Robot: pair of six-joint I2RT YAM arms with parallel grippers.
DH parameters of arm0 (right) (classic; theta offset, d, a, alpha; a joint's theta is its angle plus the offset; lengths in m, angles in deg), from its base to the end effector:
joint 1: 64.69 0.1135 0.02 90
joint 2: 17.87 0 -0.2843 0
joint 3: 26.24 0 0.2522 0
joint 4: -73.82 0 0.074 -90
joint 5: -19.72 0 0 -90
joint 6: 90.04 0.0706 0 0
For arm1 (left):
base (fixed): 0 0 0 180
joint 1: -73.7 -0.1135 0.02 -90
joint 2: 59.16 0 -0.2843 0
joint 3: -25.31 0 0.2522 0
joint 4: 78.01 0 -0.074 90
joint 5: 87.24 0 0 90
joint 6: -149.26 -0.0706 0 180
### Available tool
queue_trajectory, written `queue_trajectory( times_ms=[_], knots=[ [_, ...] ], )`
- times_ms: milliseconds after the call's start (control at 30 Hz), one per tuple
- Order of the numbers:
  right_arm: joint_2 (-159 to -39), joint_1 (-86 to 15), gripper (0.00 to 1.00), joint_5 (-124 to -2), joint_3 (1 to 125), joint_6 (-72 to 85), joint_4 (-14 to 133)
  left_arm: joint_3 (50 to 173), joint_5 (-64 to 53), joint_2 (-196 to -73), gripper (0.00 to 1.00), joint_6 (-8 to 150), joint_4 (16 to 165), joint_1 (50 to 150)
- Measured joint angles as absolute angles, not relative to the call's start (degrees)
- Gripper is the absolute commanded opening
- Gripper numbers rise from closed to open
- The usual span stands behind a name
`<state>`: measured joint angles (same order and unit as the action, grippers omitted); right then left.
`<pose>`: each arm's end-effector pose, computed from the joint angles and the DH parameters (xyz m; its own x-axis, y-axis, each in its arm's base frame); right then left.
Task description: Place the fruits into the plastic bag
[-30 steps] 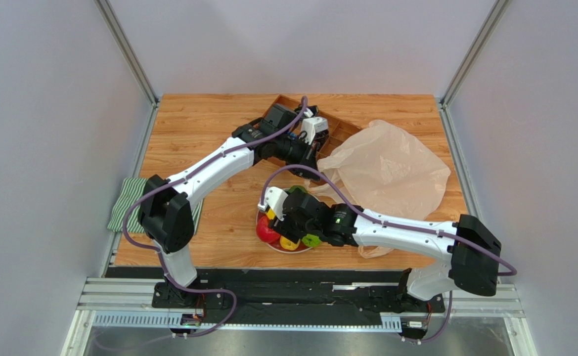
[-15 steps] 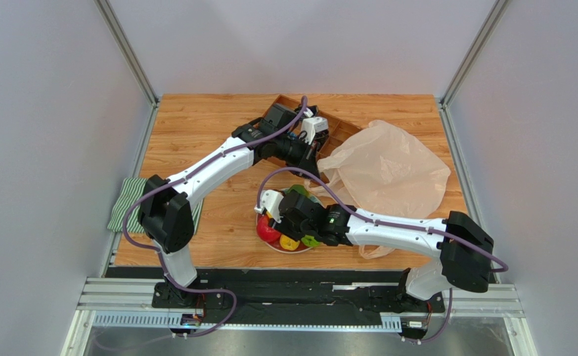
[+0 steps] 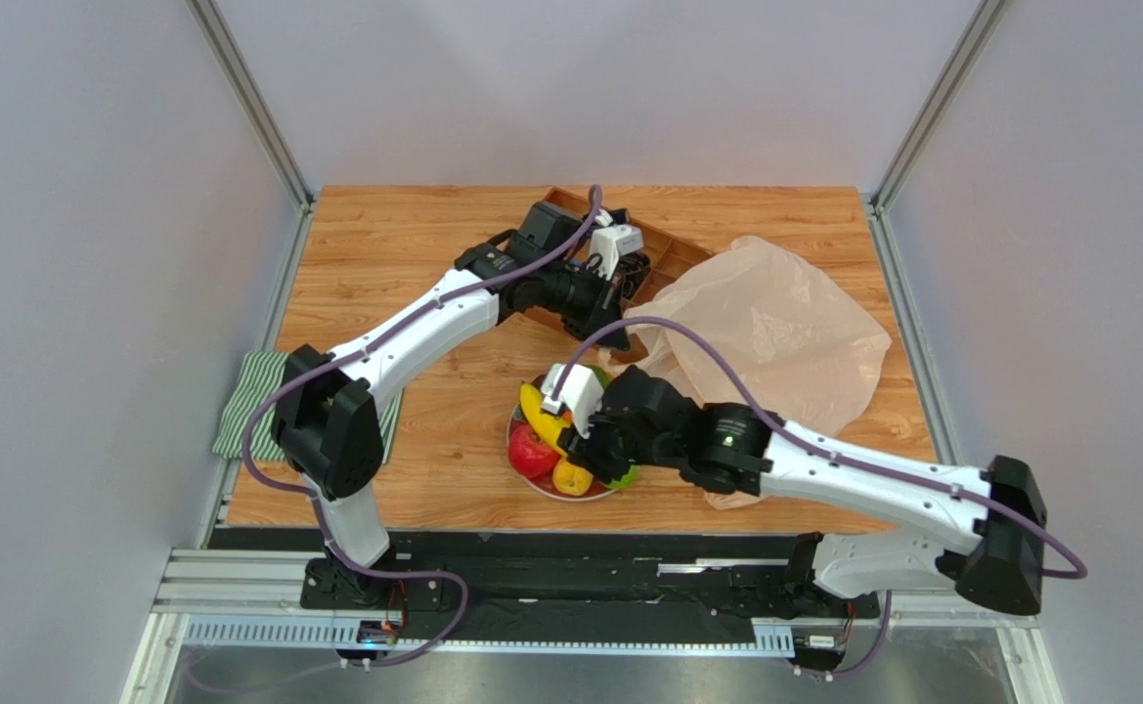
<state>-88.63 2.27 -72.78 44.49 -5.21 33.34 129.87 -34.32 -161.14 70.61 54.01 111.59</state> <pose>0.1157 0.2642 0.2879 -0.1715 -0.6333 -0.7546 -0.9256 0.3659 -0.0967 0.3073 -0.2930 0.3102 -0.7131 0.3560 -0.6039 0.6974 0.4484 -0.5591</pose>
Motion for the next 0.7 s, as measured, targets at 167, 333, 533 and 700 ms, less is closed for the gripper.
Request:
queue_trajectory(
  times_ms=[167, 333, 533, 700],
  knots=[
    [-80.6, 2.3, 0.0, -68.8, 44.5, -1.1, 29.4, 129.9, -34.1, -161.1, 0.0, 71.2, 54.8, 110.5],
    [-75.1, 2.3, 0.0, -67.8, 44.2, 4.6, 23.6, 129.5, -33.3, -160.7, 0.0, 72.0, 55.4, 109.6],
    [-67.6, 0.4, 0.0, -71.9, 43.7, 13.8, 16.5, 129.3, -33.0, -159.9, 0.0, 72.4, 56.0, 109.5],
    [-64.2, -6.8, 0.0, -74.8, 44.1, 20.0, 12.5, 129.2, -33.0, -159.1, 0.0, 72.6, 56.3, 109.5]
  ],
)
